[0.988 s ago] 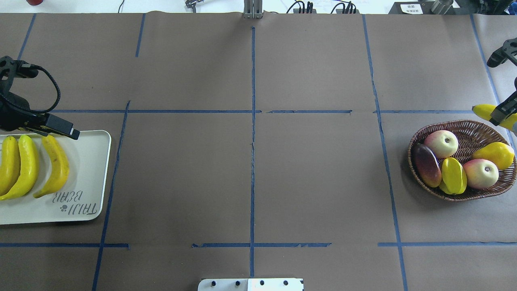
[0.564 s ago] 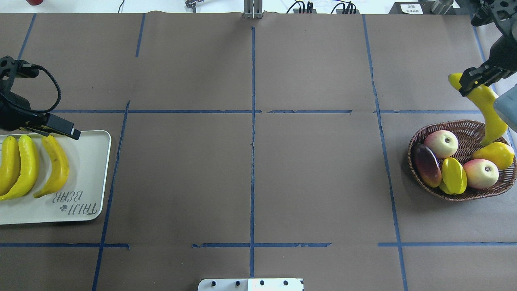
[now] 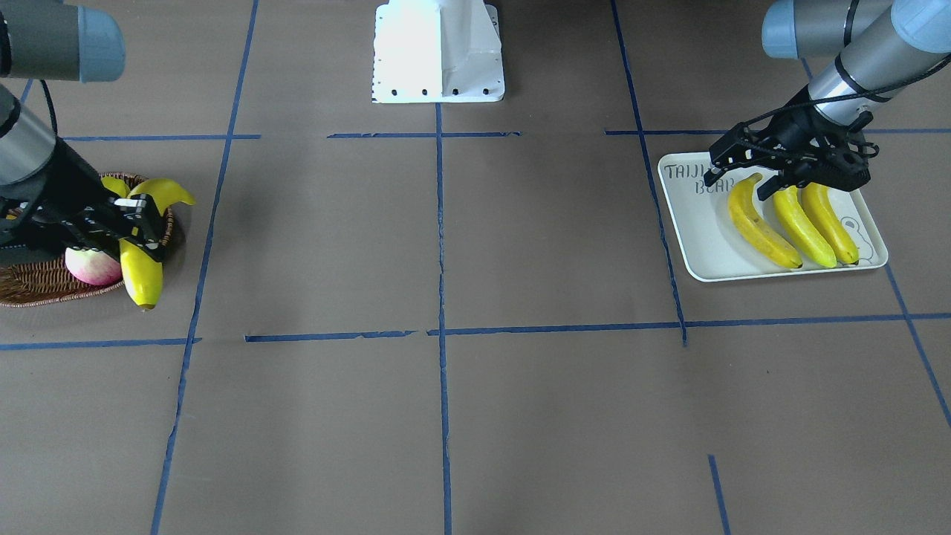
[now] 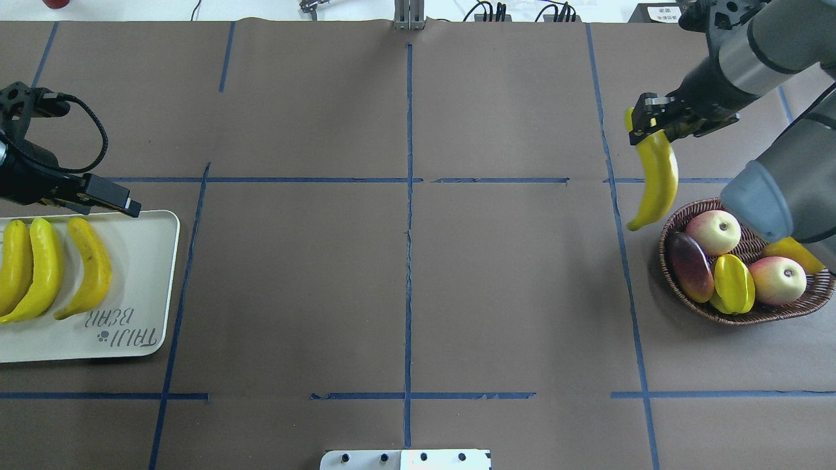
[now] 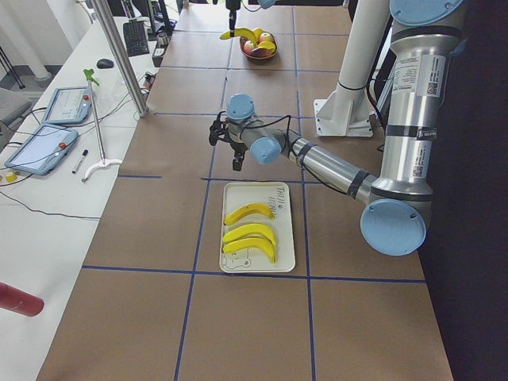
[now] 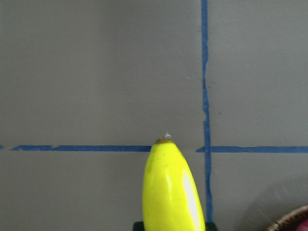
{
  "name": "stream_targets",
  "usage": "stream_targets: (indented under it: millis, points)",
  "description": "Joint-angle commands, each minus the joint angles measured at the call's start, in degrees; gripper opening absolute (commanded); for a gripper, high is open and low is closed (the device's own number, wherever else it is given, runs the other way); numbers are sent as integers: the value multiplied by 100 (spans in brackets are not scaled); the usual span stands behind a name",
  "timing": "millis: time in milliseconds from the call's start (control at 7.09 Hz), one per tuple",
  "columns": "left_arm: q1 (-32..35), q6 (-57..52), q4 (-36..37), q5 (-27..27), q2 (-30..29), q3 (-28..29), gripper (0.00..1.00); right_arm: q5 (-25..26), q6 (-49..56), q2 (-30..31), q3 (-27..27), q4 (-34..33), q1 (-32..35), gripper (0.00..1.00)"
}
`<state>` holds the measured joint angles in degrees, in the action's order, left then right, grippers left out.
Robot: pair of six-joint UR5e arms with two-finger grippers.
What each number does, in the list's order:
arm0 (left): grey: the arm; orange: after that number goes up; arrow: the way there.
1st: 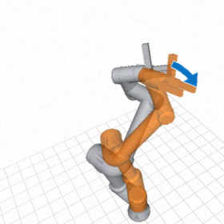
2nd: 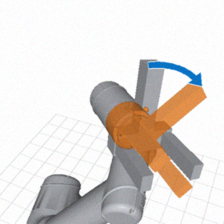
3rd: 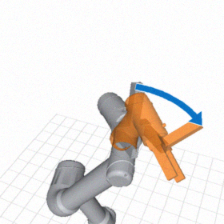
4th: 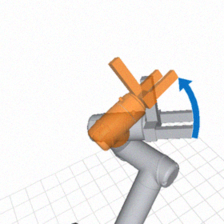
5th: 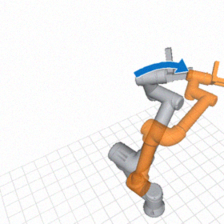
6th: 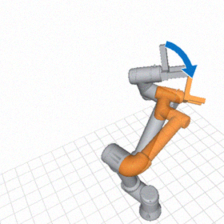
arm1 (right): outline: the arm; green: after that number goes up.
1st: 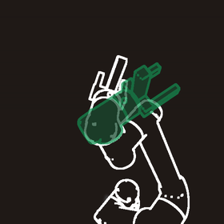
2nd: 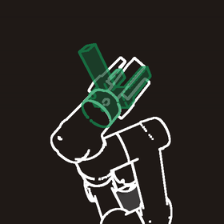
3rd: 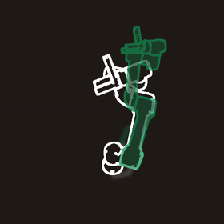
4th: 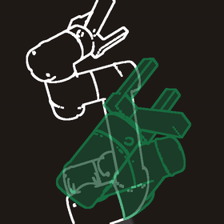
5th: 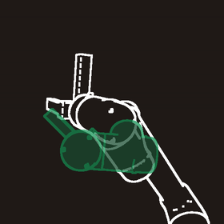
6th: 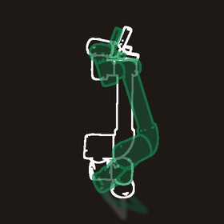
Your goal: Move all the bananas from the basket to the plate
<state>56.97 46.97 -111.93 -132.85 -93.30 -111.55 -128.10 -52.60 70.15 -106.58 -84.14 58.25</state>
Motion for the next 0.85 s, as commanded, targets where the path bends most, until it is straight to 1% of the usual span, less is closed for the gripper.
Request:
stream_targets:
  millis: [0,141,282,423,564,705]
  points:
    - [-2,451,-48,-13,-231,-15,100,30,-1633,-80,356,1535,-383,1]
    - [-11,723,-48,-22,-380,-59,100,100,-2213,-272,506,1880,-489,1]
    - [-19,1083,-179,-22,-538,-103,100,318,-2767,-535,655,2067,-690,1]
    - [-37,1608,-641,-22,-592,-95,100,651,-3156,-772,683,2086,-901,1]
    - [-141,2005,-1290,-22,-592,-42,100,750,-3334,-949,700,2095,-1016,1]
    - [-325,2262,-1923,-5,-601,37,100,760,-3509,-1003,735,2251,-1122,1]
